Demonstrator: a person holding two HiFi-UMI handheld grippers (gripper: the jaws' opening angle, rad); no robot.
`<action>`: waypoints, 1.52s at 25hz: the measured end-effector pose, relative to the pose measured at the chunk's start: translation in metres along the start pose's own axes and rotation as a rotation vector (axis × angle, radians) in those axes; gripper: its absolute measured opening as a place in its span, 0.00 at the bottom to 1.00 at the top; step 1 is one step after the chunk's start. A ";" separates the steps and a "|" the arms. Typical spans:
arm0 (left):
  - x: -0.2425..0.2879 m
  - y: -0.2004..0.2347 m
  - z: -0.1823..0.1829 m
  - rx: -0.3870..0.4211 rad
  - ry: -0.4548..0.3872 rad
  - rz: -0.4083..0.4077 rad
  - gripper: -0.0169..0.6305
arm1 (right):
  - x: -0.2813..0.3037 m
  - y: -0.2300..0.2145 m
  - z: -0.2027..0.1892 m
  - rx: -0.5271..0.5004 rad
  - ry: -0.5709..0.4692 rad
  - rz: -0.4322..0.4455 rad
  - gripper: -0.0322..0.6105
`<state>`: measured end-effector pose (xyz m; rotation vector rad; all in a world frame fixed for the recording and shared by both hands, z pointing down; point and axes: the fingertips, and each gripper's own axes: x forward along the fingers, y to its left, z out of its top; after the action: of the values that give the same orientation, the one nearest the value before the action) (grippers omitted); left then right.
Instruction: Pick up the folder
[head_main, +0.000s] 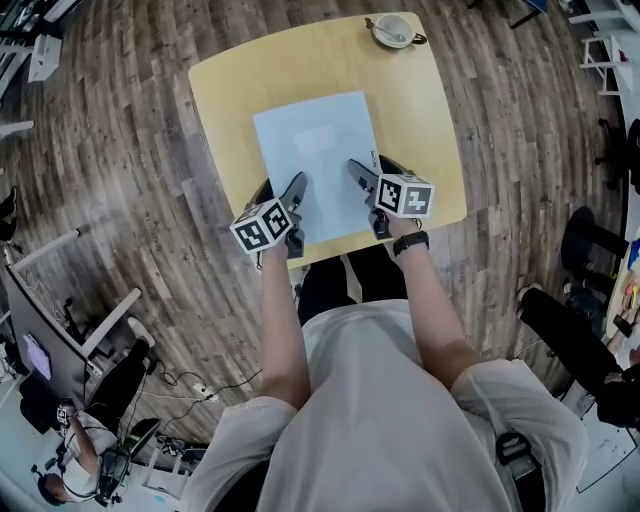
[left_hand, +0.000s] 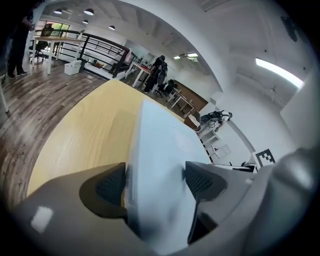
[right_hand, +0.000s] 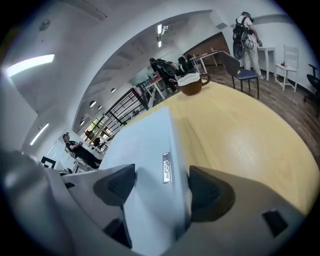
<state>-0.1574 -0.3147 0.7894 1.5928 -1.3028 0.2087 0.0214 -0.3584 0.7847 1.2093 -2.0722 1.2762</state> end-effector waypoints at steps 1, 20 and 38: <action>0.001 0.001 0.000 0.001 0.003 0.003 0.58 | 0.001 0.000 0.000 0.007 0.010 0.004 0.53; -0.018 -0.017 0.021 -0.007 -0.052 0.017 0.58 | -0.012 0.019 0.024 -0.061 -0.011 0.003 0.53; -0.083 -0.073 0.110 0.141 -0.275 0.063 0.58 | -0.068 0.096 0.119 -0.254 -0.210 0.066 0.53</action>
<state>-0.1800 -0.3555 0.6402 1.7464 -1.5806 0.1258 -0.0129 -0.4117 0.6302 1.2094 -2.3567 0.9089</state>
